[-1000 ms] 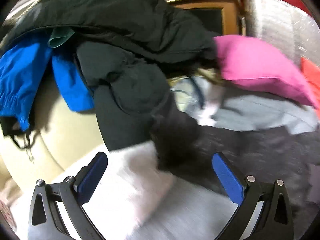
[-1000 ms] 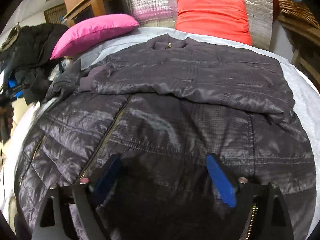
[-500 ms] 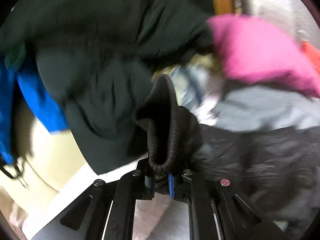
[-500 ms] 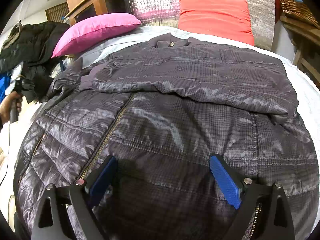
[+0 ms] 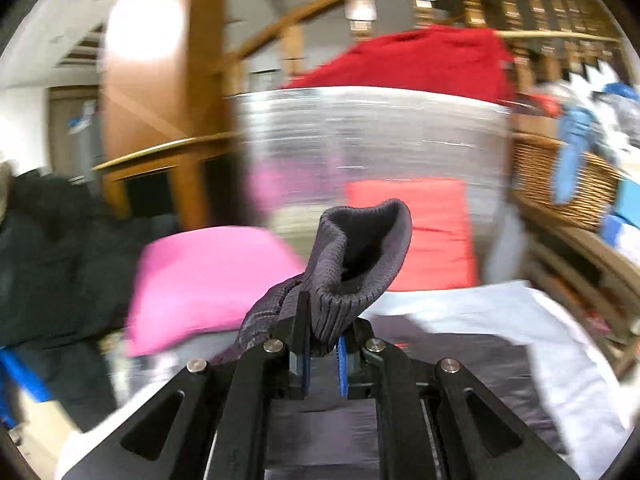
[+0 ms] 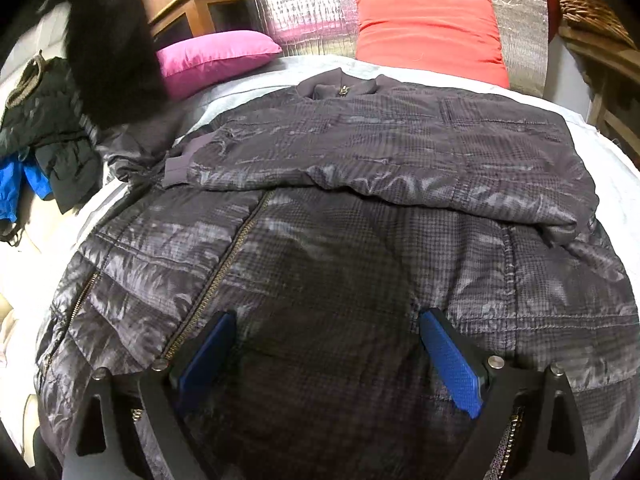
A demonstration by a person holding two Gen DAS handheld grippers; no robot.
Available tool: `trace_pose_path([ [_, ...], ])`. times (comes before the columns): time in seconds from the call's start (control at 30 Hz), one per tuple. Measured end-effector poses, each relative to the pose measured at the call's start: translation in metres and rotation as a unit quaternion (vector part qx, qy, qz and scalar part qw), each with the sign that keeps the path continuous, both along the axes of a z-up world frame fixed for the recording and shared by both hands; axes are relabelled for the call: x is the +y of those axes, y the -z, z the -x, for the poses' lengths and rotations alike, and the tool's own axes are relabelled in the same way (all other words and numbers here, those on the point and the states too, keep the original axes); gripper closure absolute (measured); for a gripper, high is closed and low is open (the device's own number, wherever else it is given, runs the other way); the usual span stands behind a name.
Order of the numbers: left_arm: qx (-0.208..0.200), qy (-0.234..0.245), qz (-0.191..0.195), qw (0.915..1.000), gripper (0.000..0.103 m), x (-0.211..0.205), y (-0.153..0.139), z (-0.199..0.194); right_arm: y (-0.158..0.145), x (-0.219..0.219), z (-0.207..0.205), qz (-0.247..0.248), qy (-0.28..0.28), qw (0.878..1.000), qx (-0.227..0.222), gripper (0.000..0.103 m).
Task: Fold large clothes
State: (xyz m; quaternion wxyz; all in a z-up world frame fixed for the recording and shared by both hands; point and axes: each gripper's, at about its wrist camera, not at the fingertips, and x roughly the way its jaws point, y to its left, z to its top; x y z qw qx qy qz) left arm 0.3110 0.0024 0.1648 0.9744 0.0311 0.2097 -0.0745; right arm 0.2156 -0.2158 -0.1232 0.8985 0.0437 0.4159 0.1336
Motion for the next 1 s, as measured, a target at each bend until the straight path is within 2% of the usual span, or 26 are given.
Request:
trace_pose_path([
  [0.07, 0.026, 0.042, 0.007, 0.9988, 0.085, -0.039, 0.006, -0.003, 0.000, -0.003, 0.000, -0.008, 0.000, 1.000, 0.000, 0.007],
  [0.1, 0.044, 0.064, 0.011, 0.9970, 0.068, -0.055, 0.013, -0.005, 0.000, -0.004, 0.000, -0.011, 0.000, 1.000, 0.000, 0.007],
  [0.13, 0.066, 0.086, 0.012, 0.9940, 0.056, -0.073, 0.025, -0.006, -0.001, -0.005, 0.000, -0.017, -0.001, 1.000, 0.001, 0.007],
  [0.17, 0.072, 0.090, 0.010, 0.9933, 0.034, -0.078, 0.033, -0.006, -0.001, -0.007, 0.000, -0.023, -0.001, 1.000, 0.001, 0.007],
  [0.2, 0.072, 0.087, 0.005, 0.9936, 0.027, -0.082, 0.045, -0.002, -0.001, -0.009, 0.000, -0.031, -0.001, 1.000, 0.001, 0.007],
  [0.3, 0.088, 0.072, 0.004, 0.9935, 0.026, -0.057, 0.071, 0.003, -0.002, -0.015, 0.000, -0.051, 0.000, 0.999, 0.001, 0.007],
  [0.4, 0.104, -0.016, 0.018, 0.9942, 0.025, 0.005, 0.105, 0.004, -0.002, -0.018, -0.001, -0.062, 0.000, 0.998, 0.003, 0.007],
  [0.47, 0.126, -0.098, 0.016, 0.9870, 0.025, 0.052, 0.142, 0.009, -0.005, -0.021, -0.001, -0.074, 0.004, 0.997, 0.008, 0.007],
  [0.53, 0.150, -0.150, 0.013, 0.9772, 0.025, 0.086, 0.177, 0.014, -0.012, -0.031, 0.000, -0.108, 0.021, 0.994, 0.021, 0.007],
  [0.6, 0.187, -0.194, 0.029, 0.9625, 0.025, 0.127, 0.217, 0.020, -0.021, -0.046, 0.002, -0.182, 0.032, 0.982, 0.031, 0.007],
  [0.67, 0.208, -0.228, 0.068, 0.9490, 0.025, 0.159, 0.247, 0.031, -0.032, -0.068, 0.001, -0.261, 0.061, 0.963, 0.028, 0.007],
  [0.73, 0.219, -0.240, 0.104, 0.9400, 0.025, 0.177, 0.267, 0.041, -0.035, -0.090, -0.011, -0.346, 0.100, 0.932, 0.040, 0.007],
  [0.77, 0.224, -0.242, 0.121, 0.9362, 0.025, 0.182, 0.276, 0.044, -0.031, -0.099, -0.022, -0.394, 0.116, 0.910, 0.056, 0.007],
  [0.83, 0.218, -0.236, 0.135, 0.9372, 0.025, 0.182, 0.282, 0.053, -0.025, -0.103, -0.041, -0.436, 0.138, 0.886, 0.075, 0.007],
  [1.0, 0.205, -0.214, 0.134, 0.9456, 0.025, 0.184, 0.282, 0.057, -0.011, -0.100, -0.079, -0.465, 0.212, 0.854, 0.099, 0.007],
])
